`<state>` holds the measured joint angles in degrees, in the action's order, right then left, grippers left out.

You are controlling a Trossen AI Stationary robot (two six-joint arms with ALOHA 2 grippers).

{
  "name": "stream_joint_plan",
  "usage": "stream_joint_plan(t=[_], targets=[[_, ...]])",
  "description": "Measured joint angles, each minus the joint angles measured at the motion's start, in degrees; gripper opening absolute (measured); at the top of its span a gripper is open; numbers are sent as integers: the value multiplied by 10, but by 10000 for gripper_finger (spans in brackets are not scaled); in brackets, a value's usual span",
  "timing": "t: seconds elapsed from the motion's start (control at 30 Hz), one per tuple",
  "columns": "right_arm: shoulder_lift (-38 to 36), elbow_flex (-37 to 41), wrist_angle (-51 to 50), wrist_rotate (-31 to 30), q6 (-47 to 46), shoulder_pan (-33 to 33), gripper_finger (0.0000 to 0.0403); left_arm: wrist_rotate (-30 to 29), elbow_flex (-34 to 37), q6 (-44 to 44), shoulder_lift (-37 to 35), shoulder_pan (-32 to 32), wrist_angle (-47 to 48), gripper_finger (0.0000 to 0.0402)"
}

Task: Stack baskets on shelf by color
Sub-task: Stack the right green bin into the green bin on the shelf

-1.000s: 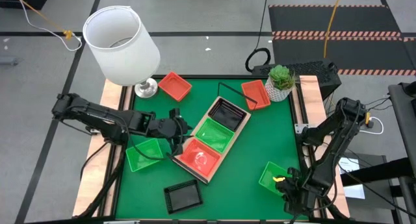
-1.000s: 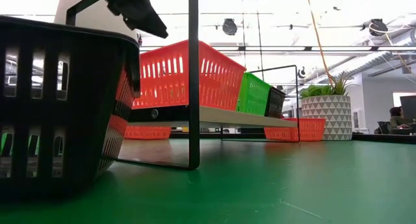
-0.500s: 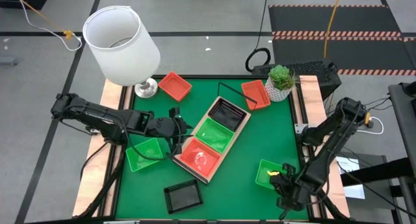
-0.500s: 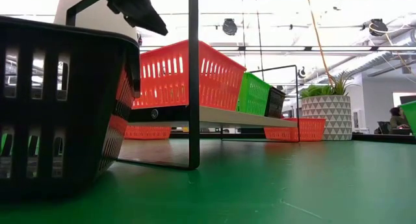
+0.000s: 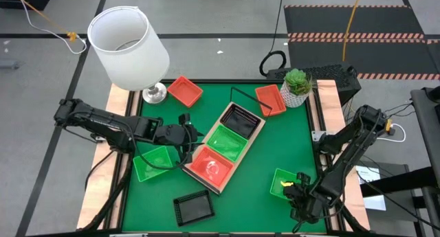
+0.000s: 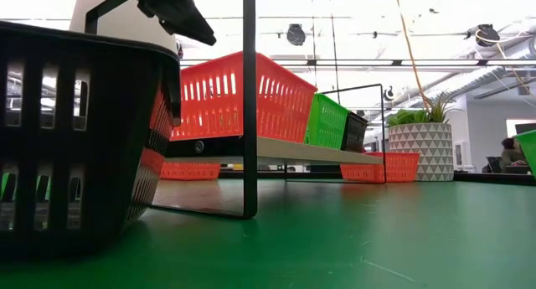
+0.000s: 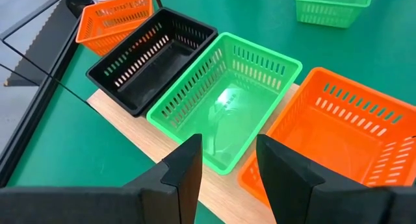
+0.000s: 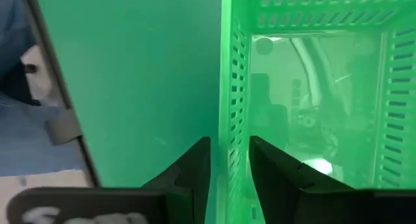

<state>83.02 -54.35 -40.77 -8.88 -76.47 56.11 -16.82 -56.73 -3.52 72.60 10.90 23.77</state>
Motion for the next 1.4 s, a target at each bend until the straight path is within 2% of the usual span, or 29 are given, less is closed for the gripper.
stream_joint_plan(t=[0.13, 0.3, 0.6, 0.87, 1.03, 1.17, 1.4], targets=[[16, 0, 0, 0, 9, -11, 70, 0, 0, -1, 0, 0, -1, 147], [17, -2, 0, 2, 13, -36, 11, 0, 0, -1, 0, 0, -4, 147], [2, -109, -63, -6, 72, -118, 7, 0, 0, 25, 0, 0, 8, 147], [0, -234, -145, -113, 129, -199, 3, -17, 0, 42, -29, -5, 58, 147], [5, -274, -126, -134, 205, -256, 3, -42, -1, 3, -81, -15, 133, 147], [6, -292, -70, -137, 244, -304, 4, -52, -1, -33, -113, -20, 175, 147], [6, -313, 29, -135, 353, -362, 5, -63, -1, -67, -127, -14, 205, 147]])
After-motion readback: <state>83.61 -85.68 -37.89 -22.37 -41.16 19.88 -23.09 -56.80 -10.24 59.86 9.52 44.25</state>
